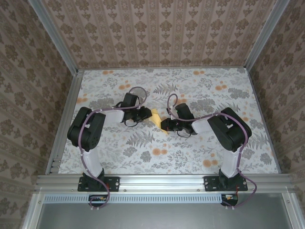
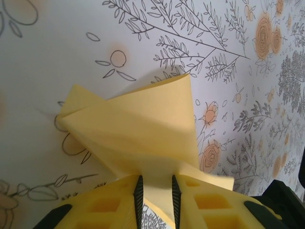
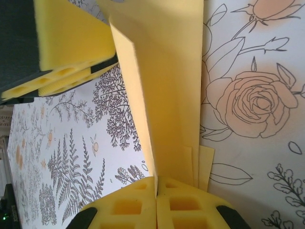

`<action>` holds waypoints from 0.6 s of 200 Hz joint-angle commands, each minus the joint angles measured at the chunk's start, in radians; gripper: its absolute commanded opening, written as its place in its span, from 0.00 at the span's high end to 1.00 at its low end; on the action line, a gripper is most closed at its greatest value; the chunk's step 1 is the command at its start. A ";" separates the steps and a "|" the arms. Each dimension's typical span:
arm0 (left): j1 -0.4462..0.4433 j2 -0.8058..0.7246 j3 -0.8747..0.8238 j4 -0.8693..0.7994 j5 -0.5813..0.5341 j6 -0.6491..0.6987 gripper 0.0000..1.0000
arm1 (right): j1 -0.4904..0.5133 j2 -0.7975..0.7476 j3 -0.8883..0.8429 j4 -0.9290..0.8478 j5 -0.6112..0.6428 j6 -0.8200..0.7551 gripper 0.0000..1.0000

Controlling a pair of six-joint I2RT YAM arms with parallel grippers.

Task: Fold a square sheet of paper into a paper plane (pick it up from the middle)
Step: Fold the wing for the fifth time at the center of the table.

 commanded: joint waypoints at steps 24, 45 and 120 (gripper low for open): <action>0.007 -0.108 -0.063 0.071 0.056 0.040 0.68 | 0.001 0.038 0.004 -0.144 -0.010 0.035 0.93; 0.001 -0.121 -0.072 0.088 0.075 0.047 0.67 | 0.000 0.040 0.005 -0.144 -0.011 0.035 0.93; -0.034 -0.016 0.025 0.062 0.090 0.034 0.67 | 0.000 0.046 0.004 -0.128 -0.025 0.024 0.90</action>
